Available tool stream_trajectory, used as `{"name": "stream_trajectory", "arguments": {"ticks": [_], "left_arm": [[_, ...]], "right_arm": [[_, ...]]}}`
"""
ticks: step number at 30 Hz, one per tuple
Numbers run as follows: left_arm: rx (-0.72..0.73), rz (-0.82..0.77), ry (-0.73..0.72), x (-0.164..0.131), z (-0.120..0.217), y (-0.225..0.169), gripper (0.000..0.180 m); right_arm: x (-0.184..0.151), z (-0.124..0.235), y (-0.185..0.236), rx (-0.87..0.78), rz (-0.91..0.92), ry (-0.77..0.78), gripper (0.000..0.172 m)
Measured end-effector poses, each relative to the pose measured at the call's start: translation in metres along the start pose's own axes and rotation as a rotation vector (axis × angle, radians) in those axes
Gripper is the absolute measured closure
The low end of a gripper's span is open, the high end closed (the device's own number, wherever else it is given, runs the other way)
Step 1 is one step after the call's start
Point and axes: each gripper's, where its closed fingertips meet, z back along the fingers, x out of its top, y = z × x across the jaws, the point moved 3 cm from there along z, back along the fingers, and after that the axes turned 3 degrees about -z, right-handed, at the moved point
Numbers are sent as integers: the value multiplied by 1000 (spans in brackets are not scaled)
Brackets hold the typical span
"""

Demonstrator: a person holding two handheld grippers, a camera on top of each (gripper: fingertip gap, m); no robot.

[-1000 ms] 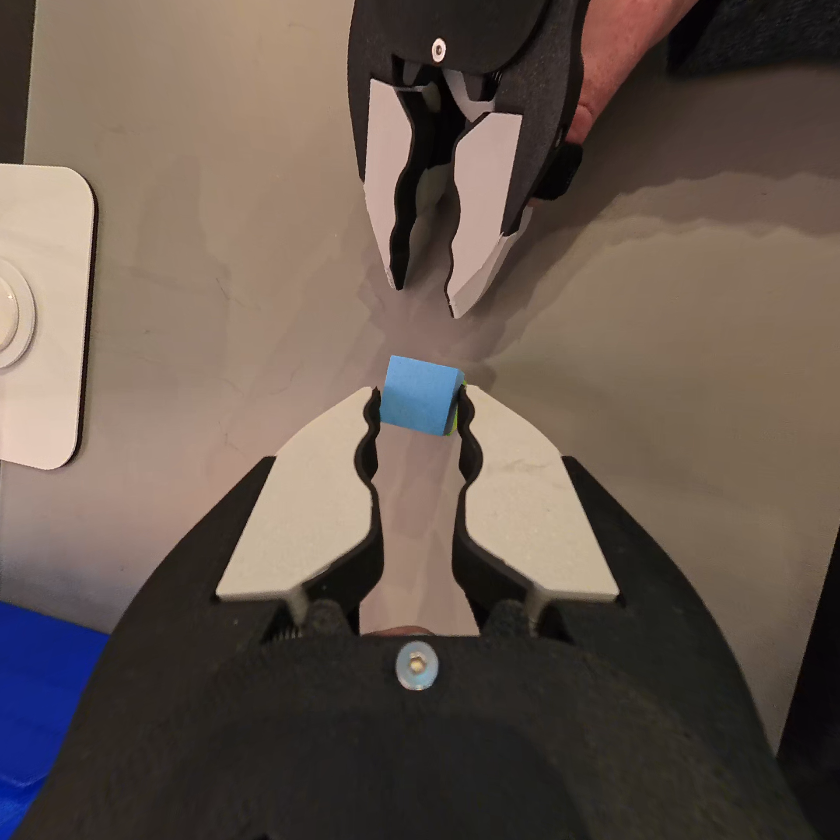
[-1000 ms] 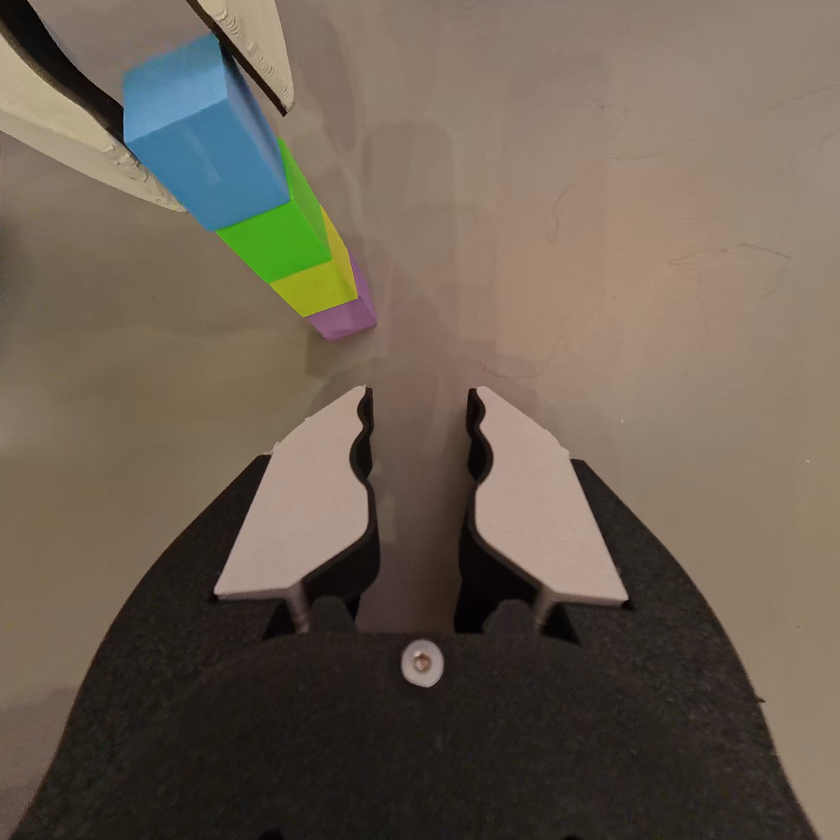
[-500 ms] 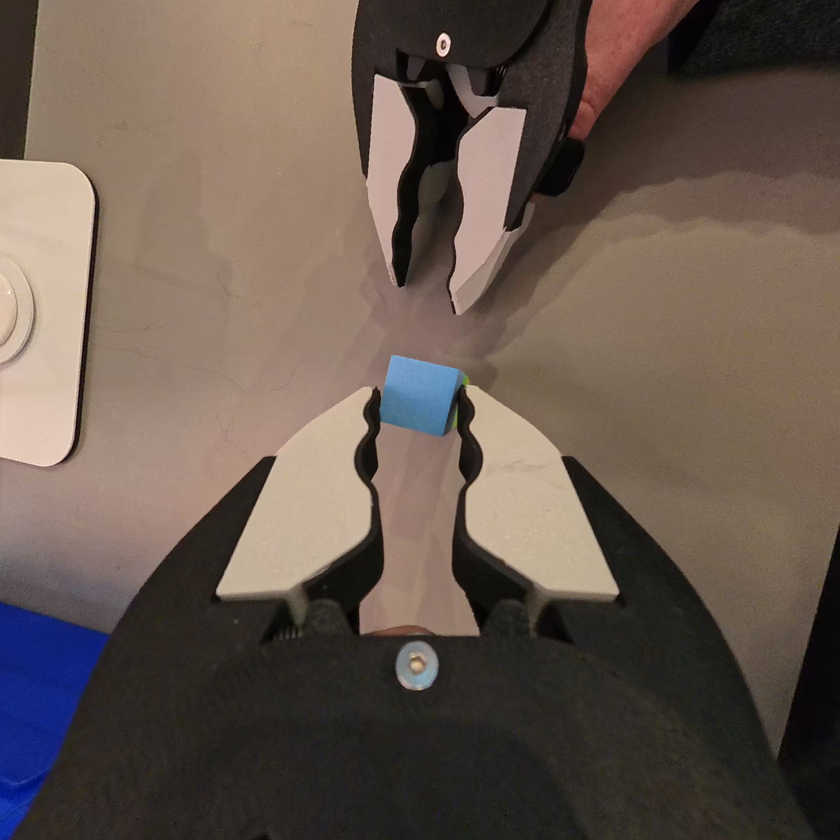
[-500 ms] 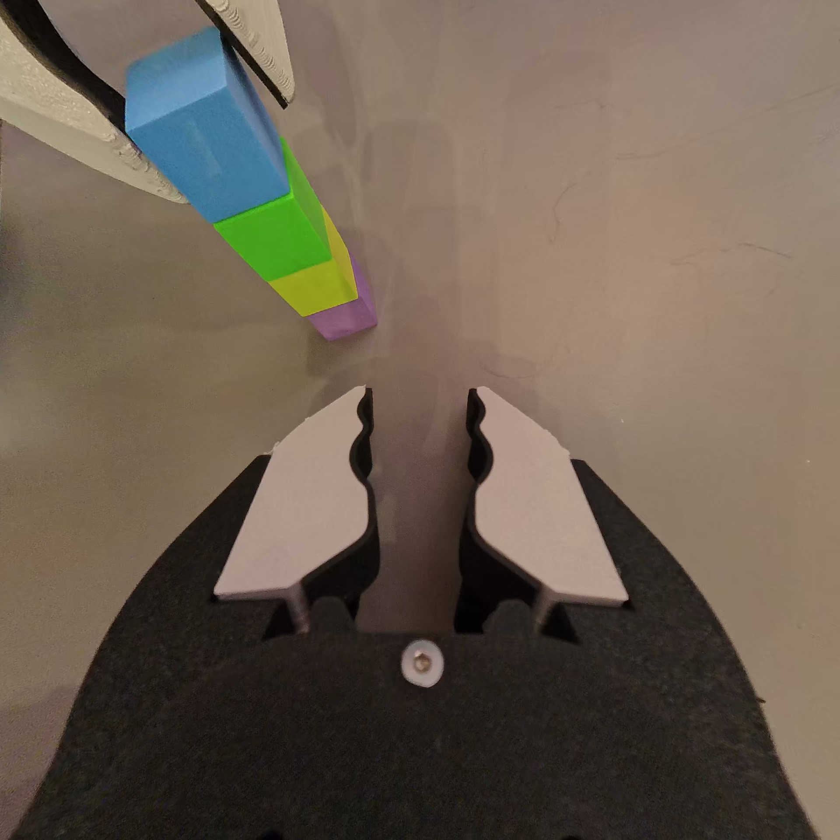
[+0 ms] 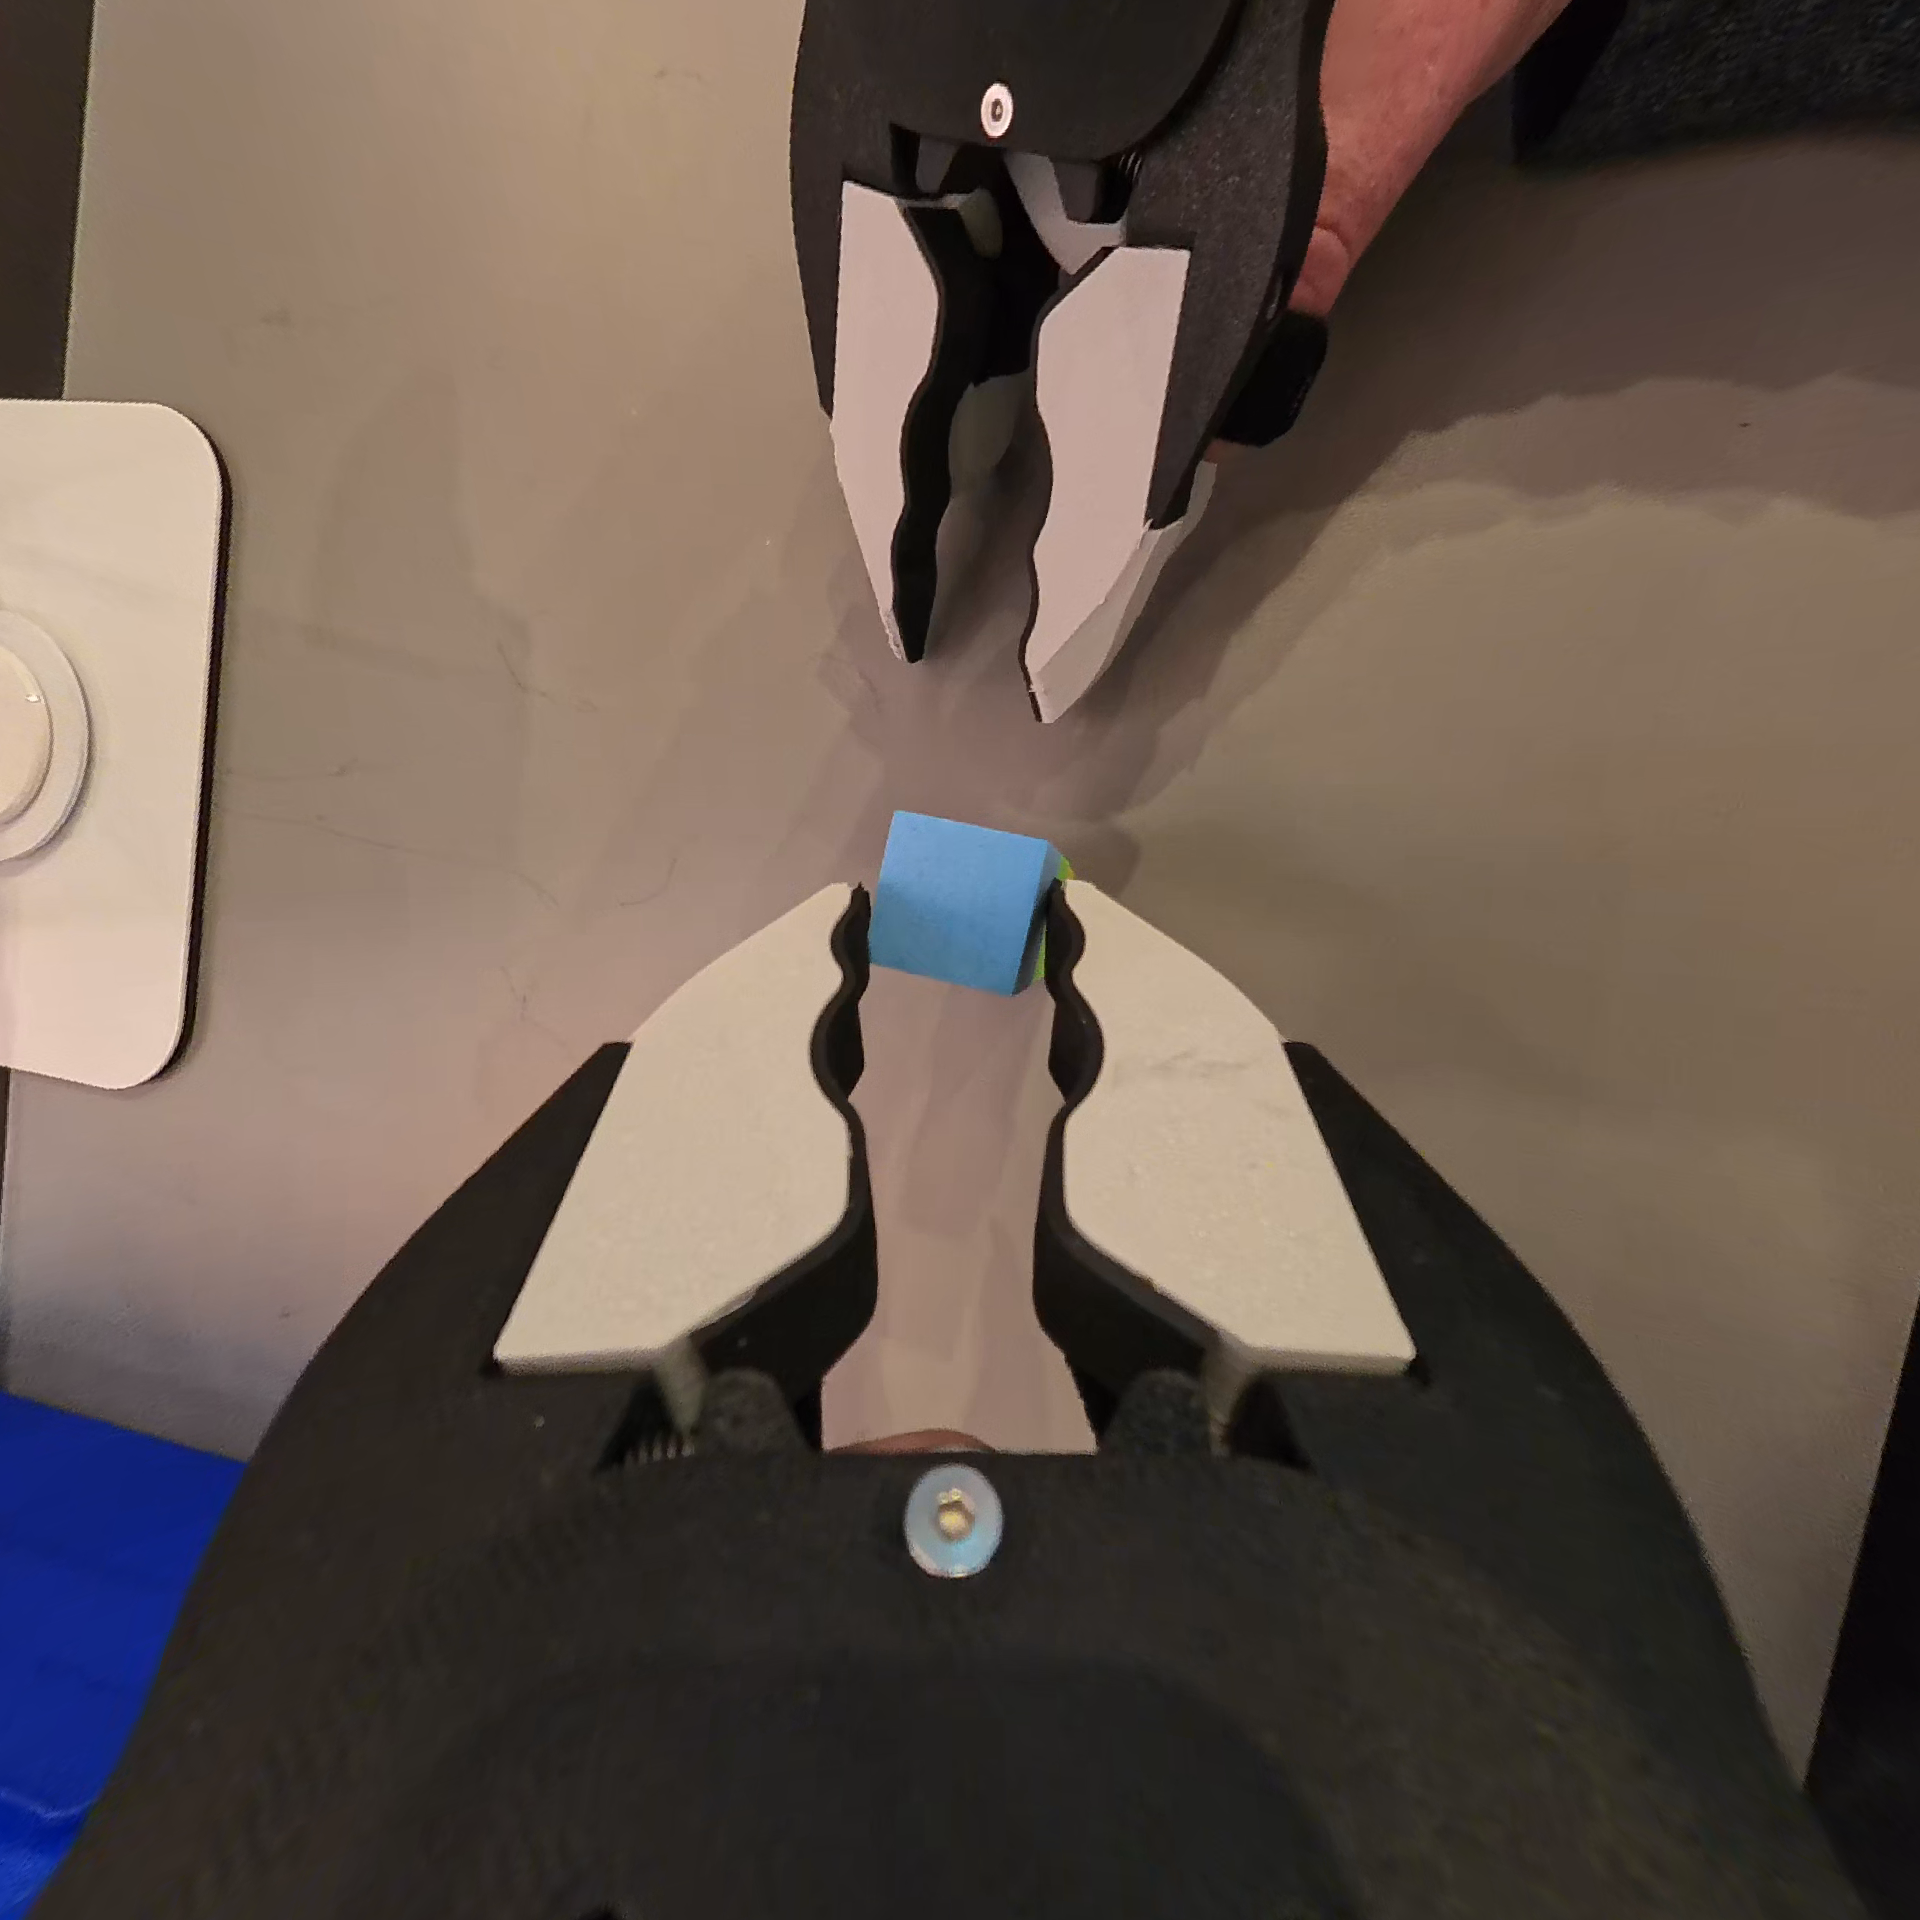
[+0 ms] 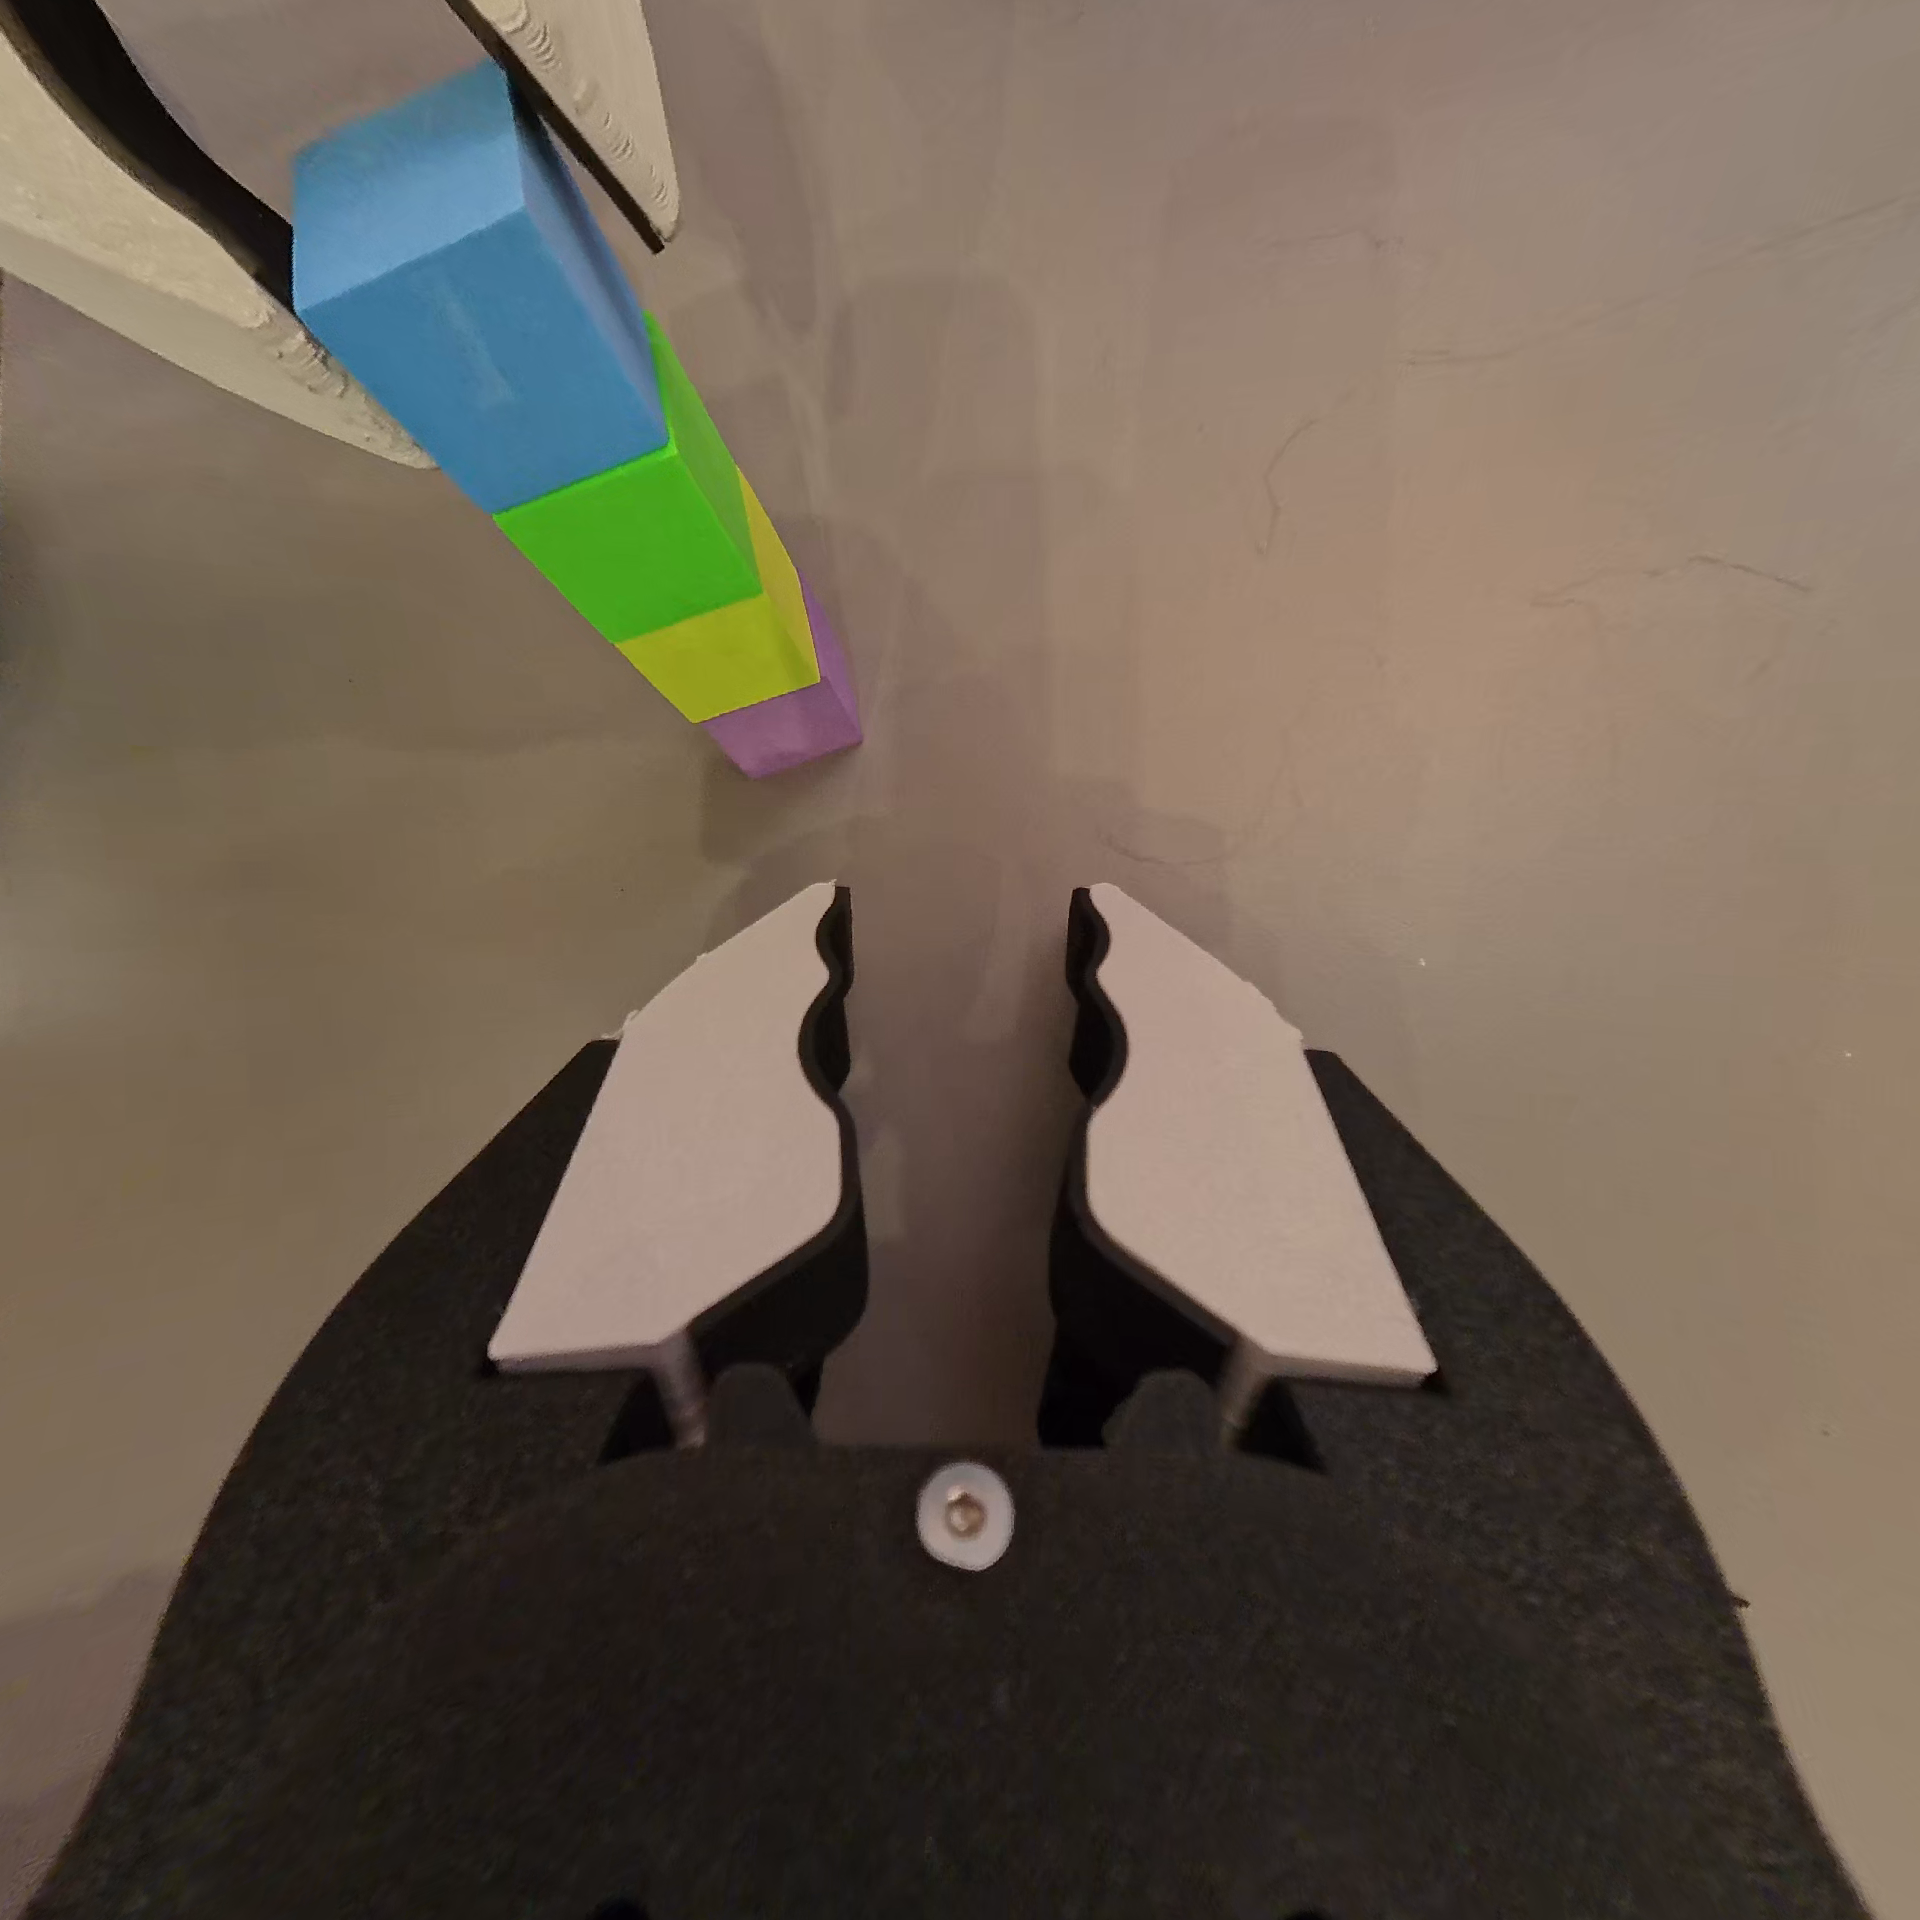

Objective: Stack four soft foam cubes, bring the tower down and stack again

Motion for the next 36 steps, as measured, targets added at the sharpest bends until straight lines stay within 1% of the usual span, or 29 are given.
{"name": "stream_trajectory", "arguments": {"ticks": [6,9,24,29,30,31,36], "left_arm": [[18,-11,-15,2,0,2,149],[-5,-8,-28,3,1,-1,149],[-13,-16,-15,0,-1,-1,148],[-16,-18,-19,1,-3,-2,139],[-13,-13,-23,1,-3,-1,135],[-9,-8,-25,1,-2,0,129],[4,13,-55,0,8,1,118]], "right_arm": [[0,0,0,3,-3,-1,132],[0,0,0,2,-2,-1,132],[0,0,0,1,-1,0,132],[0,0,-1,2,-1,-1,132],[0,0,-1,2,-1,-1,132],[0,0,-1,2,-1,-1,132],[0,0,-1,3,-1,-1,132]]}}
